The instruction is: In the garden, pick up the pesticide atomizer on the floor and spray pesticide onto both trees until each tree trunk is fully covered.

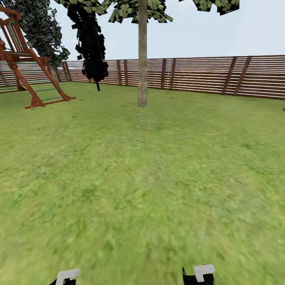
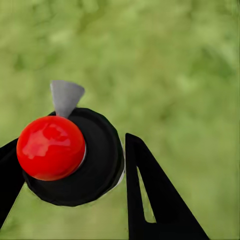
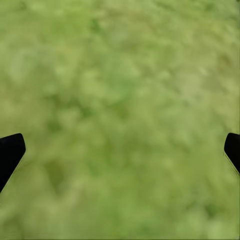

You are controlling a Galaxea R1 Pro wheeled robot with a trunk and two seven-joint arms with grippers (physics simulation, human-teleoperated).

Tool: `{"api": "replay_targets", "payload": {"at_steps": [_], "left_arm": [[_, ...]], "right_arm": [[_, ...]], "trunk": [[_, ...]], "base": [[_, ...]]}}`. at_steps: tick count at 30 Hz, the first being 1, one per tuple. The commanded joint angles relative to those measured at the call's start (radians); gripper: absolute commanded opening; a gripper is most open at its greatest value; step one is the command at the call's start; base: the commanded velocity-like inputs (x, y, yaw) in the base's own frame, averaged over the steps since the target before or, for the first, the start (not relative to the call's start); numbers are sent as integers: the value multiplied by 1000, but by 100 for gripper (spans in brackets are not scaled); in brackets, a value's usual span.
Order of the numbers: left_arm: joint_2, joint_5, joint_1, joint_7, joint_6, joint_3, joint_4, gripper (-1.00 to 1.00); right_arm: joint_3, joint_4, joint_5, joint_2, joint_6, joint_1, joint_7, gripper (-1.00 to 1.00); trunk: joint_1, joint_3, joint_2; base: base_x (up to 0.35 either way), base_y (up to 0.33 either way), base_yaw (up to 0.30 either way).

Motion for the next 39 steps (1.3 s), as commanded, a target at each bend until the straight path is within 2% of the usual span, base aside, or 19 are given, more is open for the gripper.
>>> {"api": "replay_targets", "payload": {"at_steps": [1,39], "left_arm": [[0,6,-1,0,-3,-2,1,-100],[0,6,-1,0,-3,-2,1,-100]], "right_arm": [[8,1,5,0,0,-1,-10,100],[8,2,6,1,0,-1,-10,100]], "trunk": [[0,-1,0],[0,-1,0]], "base": [[339,0,0],[339,0,0]]}}
